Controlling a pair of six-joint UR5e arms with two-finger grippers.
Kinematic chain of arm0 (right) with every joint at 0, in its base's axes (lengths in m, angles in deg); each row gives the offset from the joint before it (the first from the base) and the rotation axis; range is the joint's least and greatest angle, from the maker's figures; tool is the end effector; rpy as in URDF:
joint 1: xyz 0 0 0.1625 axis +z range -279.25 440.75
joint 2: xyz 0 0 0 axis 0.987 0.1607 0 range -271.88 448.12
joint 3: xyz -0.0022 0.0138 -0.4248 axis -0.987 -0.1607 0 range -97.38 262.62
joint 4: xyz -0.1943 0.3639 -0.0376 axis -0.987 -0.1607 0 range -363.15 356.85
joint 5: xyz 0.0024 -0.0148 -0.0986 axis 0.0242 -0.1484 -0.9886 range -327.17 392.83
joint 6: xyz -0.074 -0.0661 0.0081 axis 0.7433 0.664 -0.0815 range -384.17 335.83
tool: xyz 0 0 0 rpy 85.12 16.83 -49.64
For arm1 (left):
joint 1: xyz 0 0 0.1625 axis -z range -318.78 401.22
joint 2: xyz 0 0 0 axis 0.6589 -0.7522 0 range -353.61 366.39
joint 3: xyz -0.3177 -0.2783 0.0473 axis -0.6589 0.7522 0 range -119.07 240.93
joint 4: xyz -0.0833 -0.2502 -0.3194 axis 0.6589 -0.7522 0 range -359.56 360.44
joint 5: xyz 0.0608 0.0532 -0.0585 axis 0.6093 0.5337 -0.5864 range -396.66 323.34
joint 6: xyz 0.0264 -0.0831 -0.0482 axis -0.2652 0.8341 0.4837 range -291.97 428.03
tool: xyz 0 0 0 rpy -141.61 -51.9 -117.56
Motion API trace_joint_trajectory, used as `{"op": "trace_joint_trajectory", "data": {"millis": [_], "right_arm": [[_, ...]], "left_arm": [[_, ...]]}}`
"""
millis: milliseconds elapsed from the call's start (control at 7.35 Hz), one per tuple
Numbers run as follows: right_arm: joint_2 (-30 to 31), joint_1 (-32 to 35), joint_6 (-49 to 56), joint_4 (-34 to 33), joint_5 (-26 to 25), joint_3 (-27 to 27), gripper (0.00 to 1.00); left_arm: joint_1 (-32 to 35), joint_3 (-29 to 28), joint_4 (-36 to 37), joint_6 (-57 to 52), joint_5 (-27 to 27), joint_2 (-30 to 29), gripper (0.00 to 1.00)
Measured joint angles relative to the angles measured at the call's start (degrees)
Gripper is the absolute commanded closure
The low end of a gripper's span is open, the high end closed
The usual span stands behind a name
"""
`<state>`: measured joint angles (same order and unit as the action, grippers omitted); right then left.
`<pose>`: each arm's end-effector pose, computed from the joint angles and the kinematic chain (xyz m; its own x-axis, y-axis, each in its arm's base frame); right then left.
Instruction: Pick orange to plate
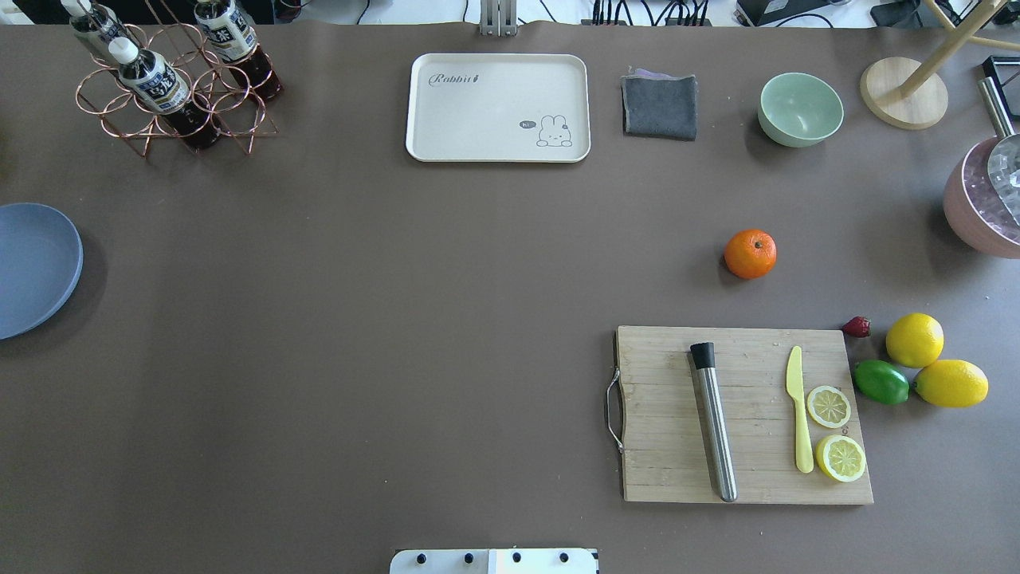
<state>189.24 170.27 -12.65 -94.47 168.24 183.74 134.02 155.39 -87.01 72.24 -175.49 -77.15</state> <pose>0.0589 -0.4088 0.6517 0.6863 -0.1894 0.7023 0.1485 0.9816 0.1197 -0.0798 -0.4349 0.6718 0.6492 -0.1647 -0.7426 0.0967 0.9862 -0.1341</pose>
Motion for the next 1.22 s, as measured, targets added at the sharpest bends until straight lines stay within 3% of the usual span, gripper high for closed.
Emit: {"op": "trace_joint_trajectory", "data": {"millis": [408,952,1224], "right_arm": [[0.0,0.1,0.0,0.0,0.0,0.0,0.00],[0.0,0.0,-0.1,0.0,0.0,-0.2,0.00],[-0.1,0.0,-0.2,0.0,-0.1,-0.2,0.00]], "left_arm": [[-0.1,-0.6,-2.2,-0.4,-0.2,0.2,0.03],[-0.1,-6.8,-17.8,-0.4,-0.3,2.2,0.03],[0.0,-7.8,-20.5,-0.1,-0.3,2.4,0.02]]}}
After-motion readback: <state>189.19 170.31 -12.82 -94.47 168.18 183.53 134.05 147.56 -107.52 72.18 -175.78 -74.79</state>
